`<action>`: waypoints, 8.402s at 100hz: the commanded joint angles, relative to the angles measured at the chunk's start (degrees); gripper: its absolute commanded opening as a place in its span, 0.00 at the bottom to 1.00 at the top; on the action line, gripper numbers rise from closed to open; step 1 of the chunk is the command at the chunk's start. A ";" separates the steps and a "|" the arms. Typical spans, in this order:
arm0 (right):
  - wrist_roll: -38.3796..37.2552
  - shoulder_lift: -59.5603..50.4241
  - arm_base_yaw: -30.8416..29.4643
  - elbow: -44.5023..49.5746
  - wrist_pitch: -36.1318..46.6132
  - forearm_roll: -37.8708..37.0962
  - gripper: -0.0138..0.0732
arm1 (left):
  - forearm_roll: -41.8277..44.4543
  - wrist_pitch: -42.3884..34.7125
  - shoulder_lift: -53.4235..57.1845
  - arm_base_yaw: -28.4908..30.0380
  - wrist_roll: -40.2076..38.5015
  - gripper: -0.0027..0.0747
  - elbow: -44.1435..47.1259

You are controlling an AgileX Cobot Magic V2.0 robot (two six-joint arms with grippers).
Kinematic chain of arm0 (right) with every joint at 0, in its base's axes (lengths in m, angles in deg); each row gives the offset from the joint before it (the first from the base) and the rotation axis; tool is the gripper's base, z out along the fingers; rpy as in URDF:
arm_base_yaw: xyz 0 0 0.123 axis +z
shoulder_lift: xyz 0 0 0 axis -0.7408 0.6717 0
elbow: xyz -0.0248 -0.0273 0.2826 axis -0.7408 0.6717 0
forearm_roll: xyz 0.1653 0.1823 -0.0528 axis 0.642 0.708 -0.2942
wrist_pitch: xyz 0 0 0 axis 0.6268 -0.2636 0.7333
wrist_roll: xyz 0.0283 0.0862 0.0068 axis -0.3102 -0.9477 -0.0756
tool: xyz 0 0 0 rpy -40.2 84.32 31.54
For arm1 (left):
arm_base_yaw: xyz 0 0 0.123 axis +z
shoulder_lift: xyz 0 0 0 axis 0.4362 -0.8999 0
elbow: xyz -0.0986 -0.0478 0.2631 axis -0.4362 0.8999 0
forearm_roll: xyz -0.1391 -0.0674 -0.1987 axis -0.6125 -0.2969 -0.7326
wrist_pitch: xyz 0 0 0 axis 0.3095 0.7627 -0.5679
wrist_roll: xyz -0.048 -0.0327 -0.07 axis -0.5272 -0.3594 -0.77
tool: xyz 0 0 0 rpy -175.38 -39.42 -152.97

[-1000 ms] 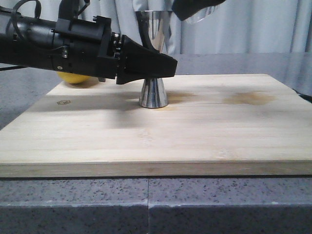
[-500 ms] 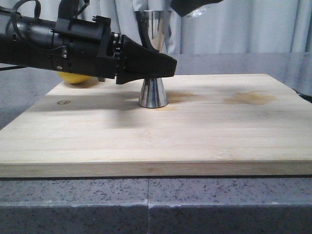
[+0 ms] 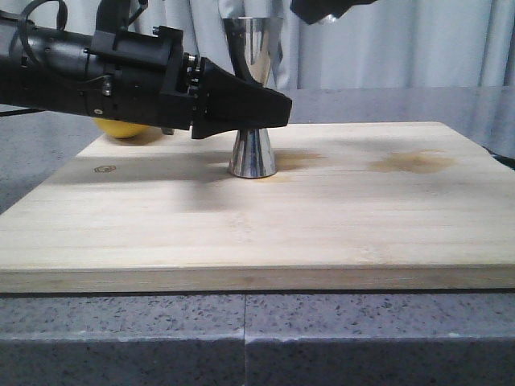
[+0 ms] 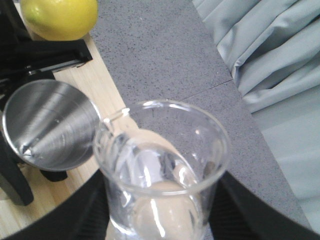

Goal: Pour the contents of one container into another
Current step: 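Lift the beaker with the right gripper and carry it above the jigger, then tilt the beaker with the right gripper, pouring liquid into the jigger cup, then carry the beaker back with the right gripper and set it on the board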

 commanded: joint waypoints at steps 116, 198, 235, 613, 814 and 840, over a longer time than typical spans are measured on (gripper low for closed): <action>0.54 0.89 0.09 -2.27 4.85 -11.11 0.48 | -4.53 5.96 2.56 -0.37 -0.35 0.09 -1.54; 2.60 0.89 2.12 -2.27 2.69 -16.77 0.48 | -4.53 5.96 2.56 -0.37 -0.35 0.09 -1.54; 2.60 0.89 2.12 -2.27 2.69 -20.01 0.48 | -4.53 5.96 2.56 -0.37 -0.35 0.09 -1.54; -46.66 -4.58 -28.03 20.18 42.40 -14.66 0.48 | -4.53 5.96 2.56 -0.37 -0.35 0.09 -1.54; -36.41 -2.36 -33.28 27.56 60.61 -5.11 0.83 | -4.53 5.91 2.56 -0.37 -0.35 0.09 -1.54; -46.42 -14.60 -33.17 27.45 42.50 -7.23 0.83 | -4.53 5.91 2.56 -0.37 -0.35 0.09 -1.54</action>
